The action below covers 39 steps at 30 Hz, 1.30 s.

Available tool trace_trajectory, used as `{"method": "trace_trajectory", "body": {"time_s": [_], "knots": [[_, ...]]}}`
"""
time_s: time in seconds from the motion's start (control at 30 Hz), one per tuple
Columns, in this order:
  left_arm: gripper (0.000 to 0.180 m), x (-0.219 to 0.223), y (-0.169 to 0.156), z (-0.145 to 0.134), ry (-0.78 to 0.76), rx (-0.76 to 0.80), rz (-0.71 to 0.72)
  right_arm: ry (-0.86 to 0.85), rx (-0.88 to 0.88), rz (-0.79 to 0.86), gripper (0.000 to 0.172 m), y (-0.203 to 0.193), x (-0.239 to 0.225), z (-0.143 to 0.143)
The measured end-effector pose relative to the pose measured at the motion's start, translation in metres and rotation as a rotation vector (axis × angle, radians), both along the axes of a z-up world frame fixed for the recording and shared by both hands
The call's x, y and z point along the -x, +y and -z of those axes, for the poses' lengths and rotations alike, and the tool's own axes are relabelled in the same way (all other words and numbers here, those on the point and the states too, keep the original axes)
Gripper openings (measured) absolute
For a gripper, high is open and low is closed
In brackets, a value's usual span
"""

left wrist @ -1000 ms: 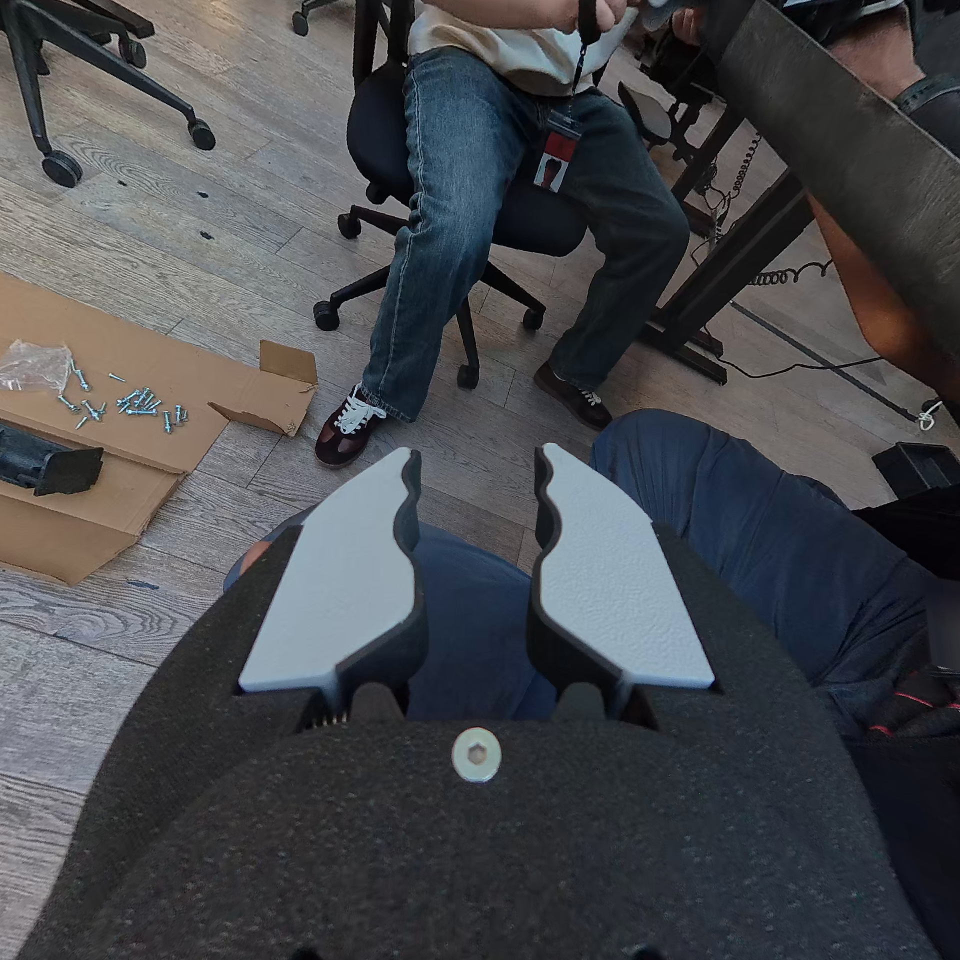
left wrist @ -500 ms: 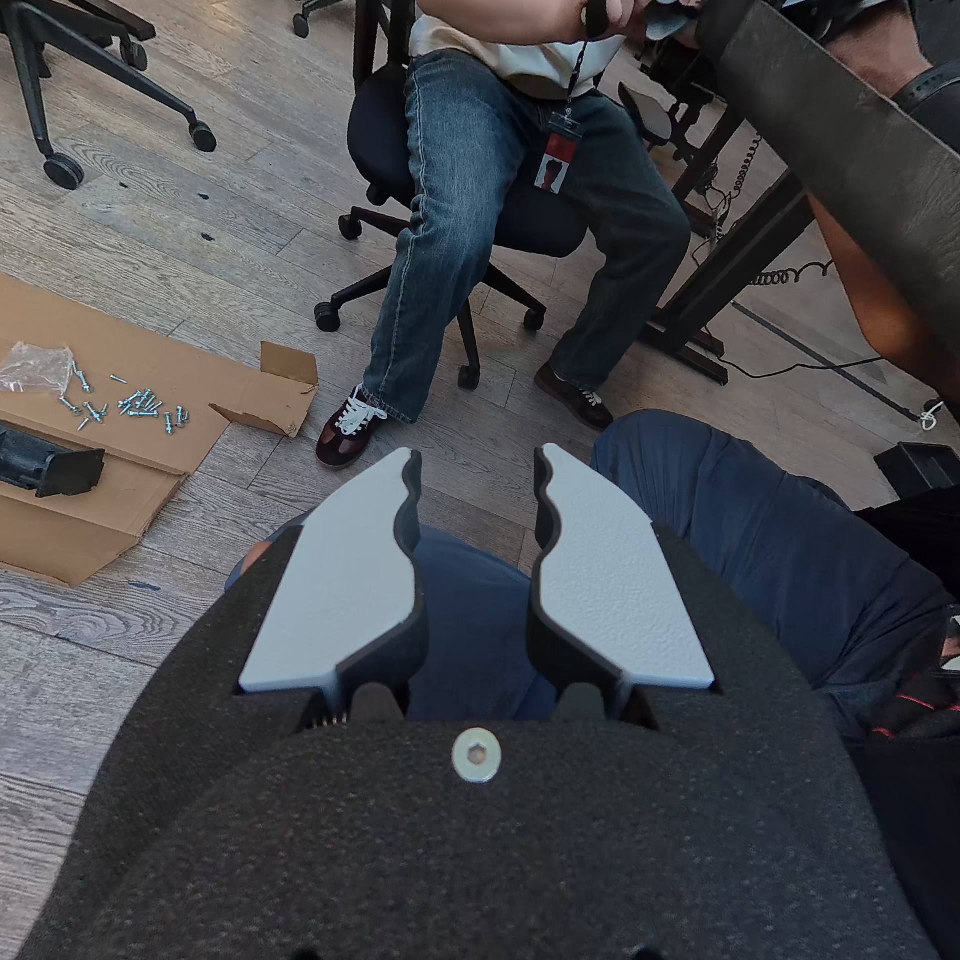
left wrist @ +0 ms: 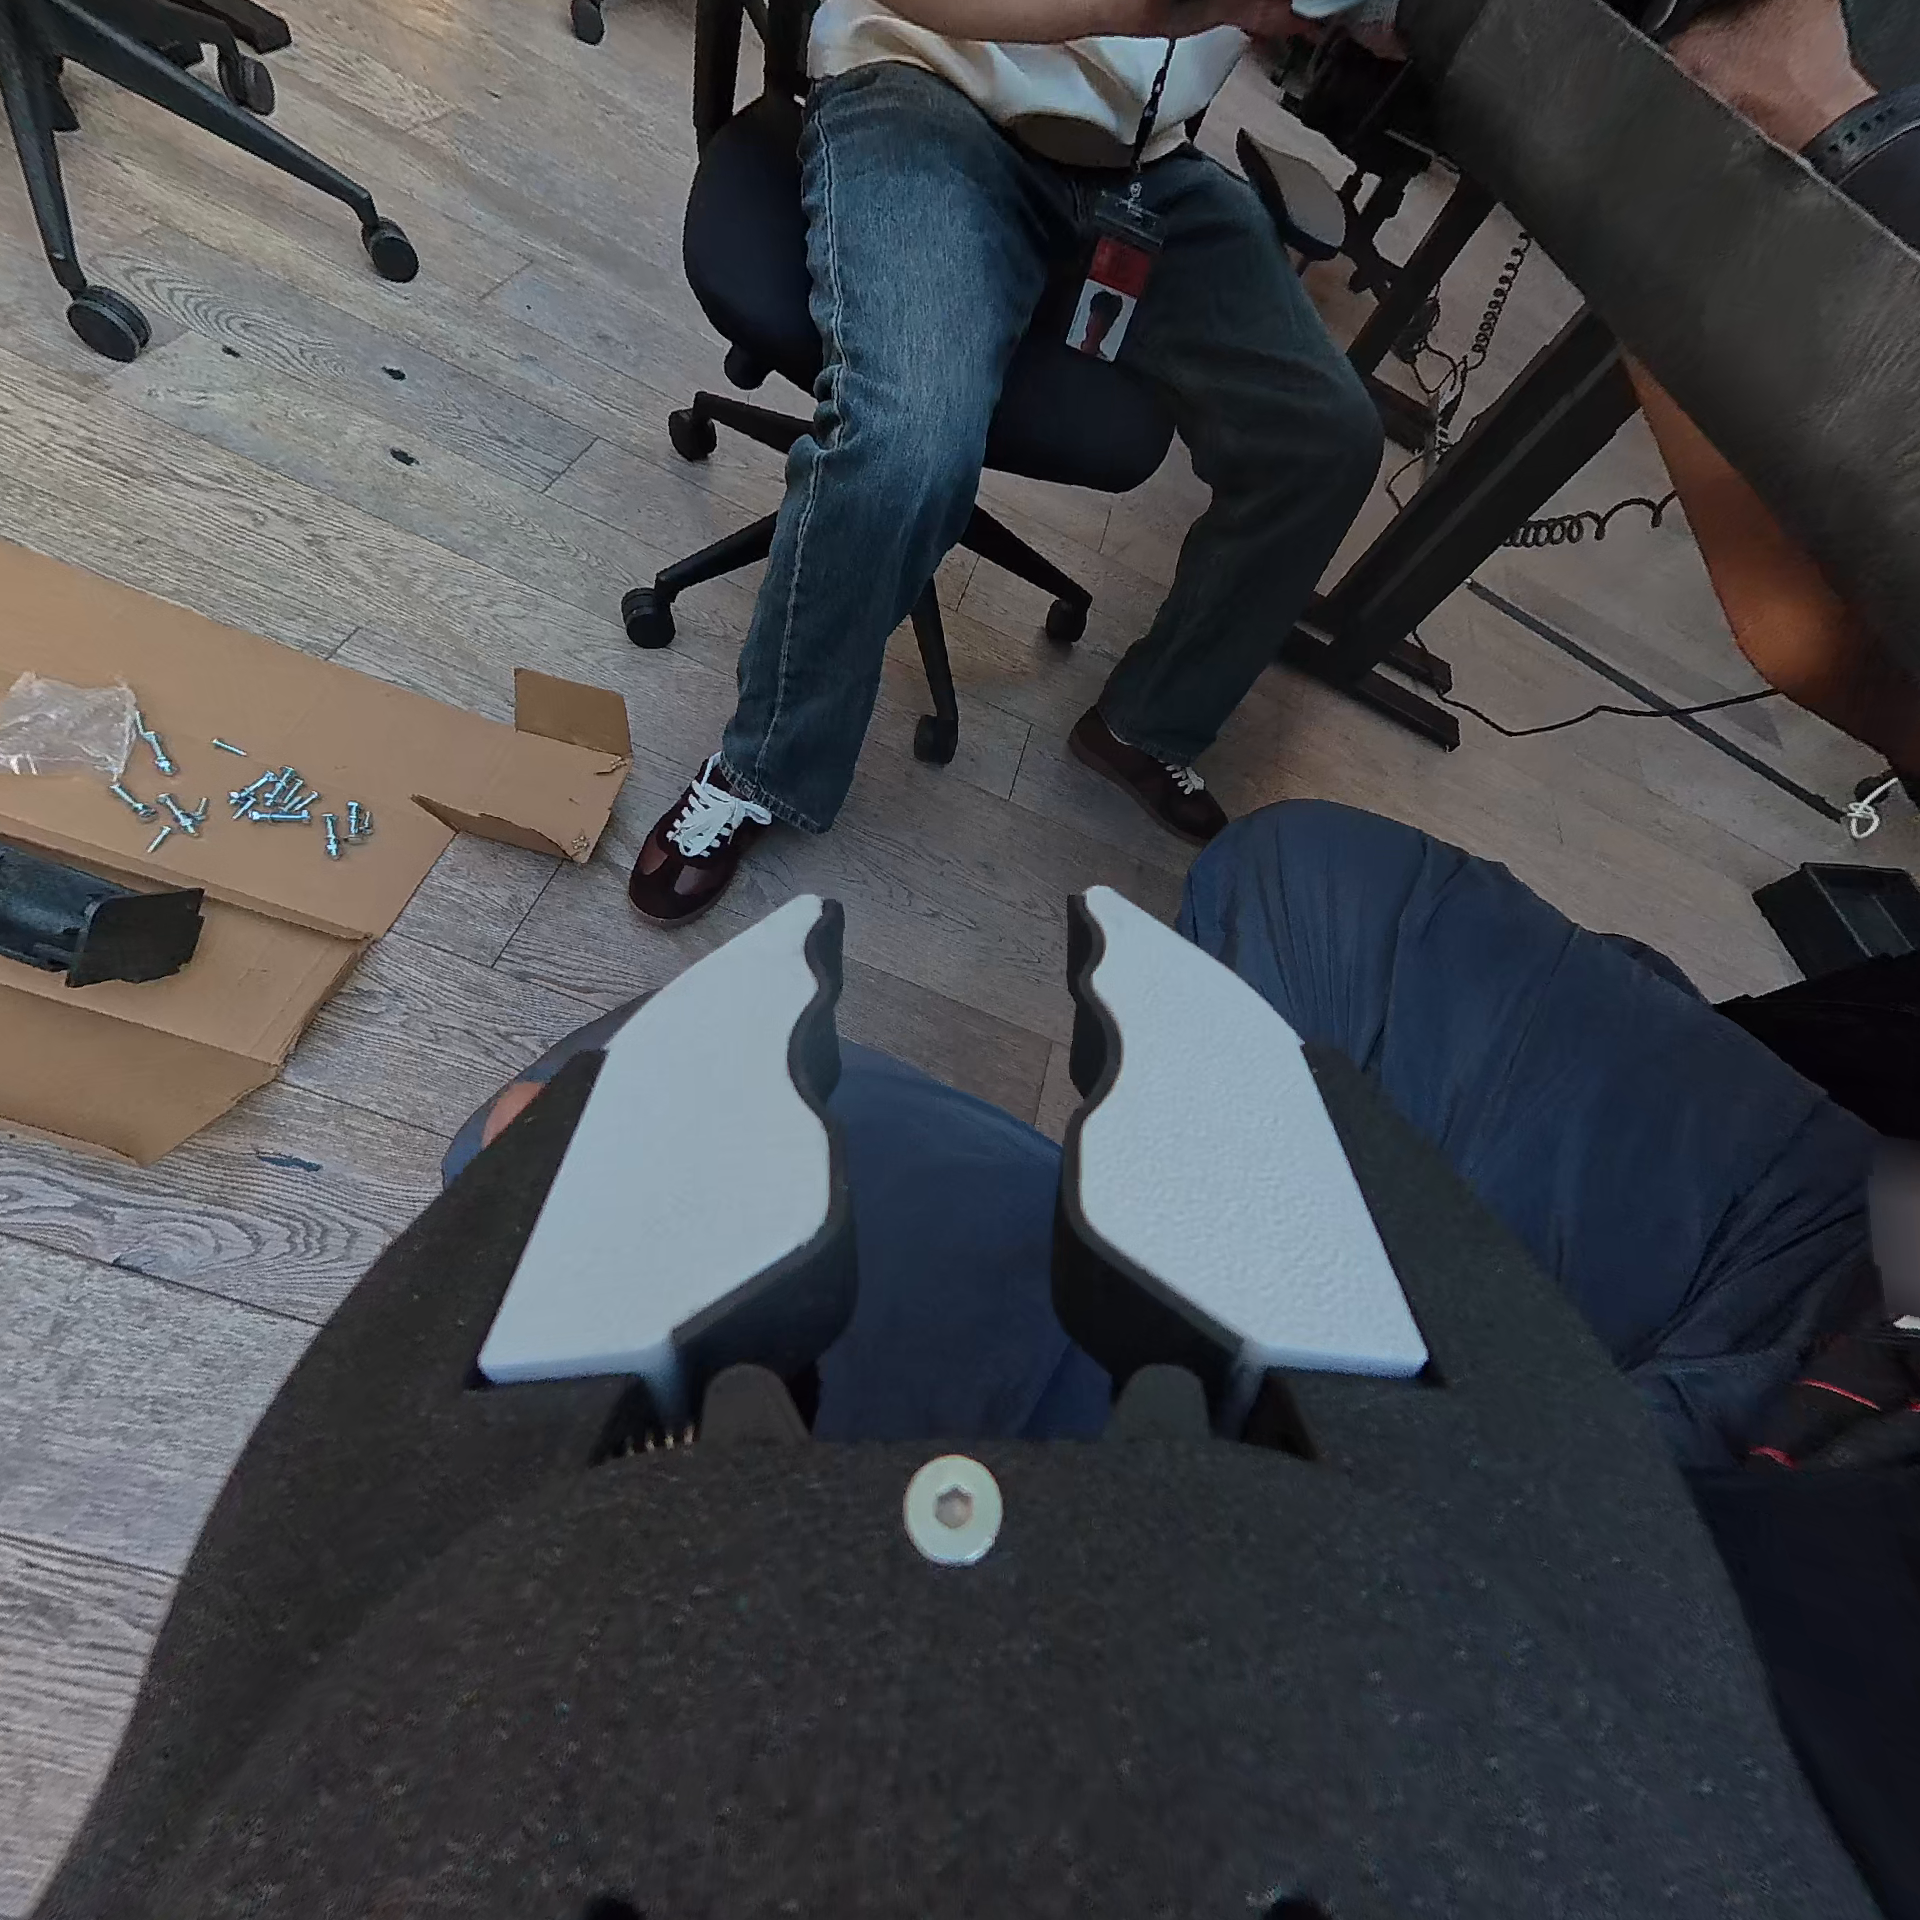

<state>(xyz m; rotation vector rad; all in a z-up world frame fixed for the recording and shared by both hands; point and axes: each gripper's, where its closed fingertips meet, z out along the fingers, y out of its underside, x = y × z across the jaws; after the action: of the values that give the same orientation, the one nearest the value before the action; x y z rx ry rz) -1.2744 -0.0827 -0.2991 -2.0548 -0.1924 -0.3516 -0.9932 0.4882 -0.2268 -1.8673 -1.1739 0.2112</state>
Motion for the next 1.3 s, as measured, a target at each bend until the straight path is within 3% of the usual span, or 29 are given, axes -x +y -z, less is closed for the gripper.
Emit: {"method": "trace_trajectory", "body": {"time_s": [0.3, 0.43, 0.53, 0.7, 0.8, 0.9, 1.07, 1.17, 1.3], "knots": [[0.042, -0.003, 0.000, 0.009, 0.012, 0.032, 0.013, 0.030, -0.007, -0.005, 0.008, 0.000, 0.000, -0.002], [0.042, -0.022, 0.008, 0.004, -0.059, 0.012, 0.041, 0.039, -0.007, -0.004, 0.008, 0.000, 0.000, -0.002], [0.042, -0.078, 0.032, -0.014, -0.211, -0.045, 0.138, 0.047, -0.006, -0.004, 0.008, 0.000, 0.000, -0.002], [0.050, -0.212, 0.086, -0.088, -0.591, -0.272, 0.377, 0.057, -0.018, 0.002, 0.008, 0.000, -0.001, -0.003], [0.052, -0.264, 0.109, -0.114, -0.688, -0.337, 0.457, 0.058, -0.021, 0.003, 0.008, 0.001, -0.001, -0.004], [0.054, -0.299, 0.118, -0.111, -0.705, -0.256, 0.522, 0.074, -0.013, 0.001, 0.008, 0.001, -0.001, -0.004], [0.056, -0.319, 0.126, -0.090, -0.609, -0.045, 0.498, 0.096, 0.003, -0.008, 0.008, 0.001, -0.001, -0.004], [0.050, -0.321, 0.124, -0.083, -0.596, 0.050, 0.473, 0.103, 0.007, -0.012, 0.008, 0.001, -0.001, -0.004], [0.032, -0.325, 0.121, -0.089, -0.559, 0.051, 0.485, 0.111, 0.013, -0.014, 0.008, 0.001, -0.001, -0.004]]}}
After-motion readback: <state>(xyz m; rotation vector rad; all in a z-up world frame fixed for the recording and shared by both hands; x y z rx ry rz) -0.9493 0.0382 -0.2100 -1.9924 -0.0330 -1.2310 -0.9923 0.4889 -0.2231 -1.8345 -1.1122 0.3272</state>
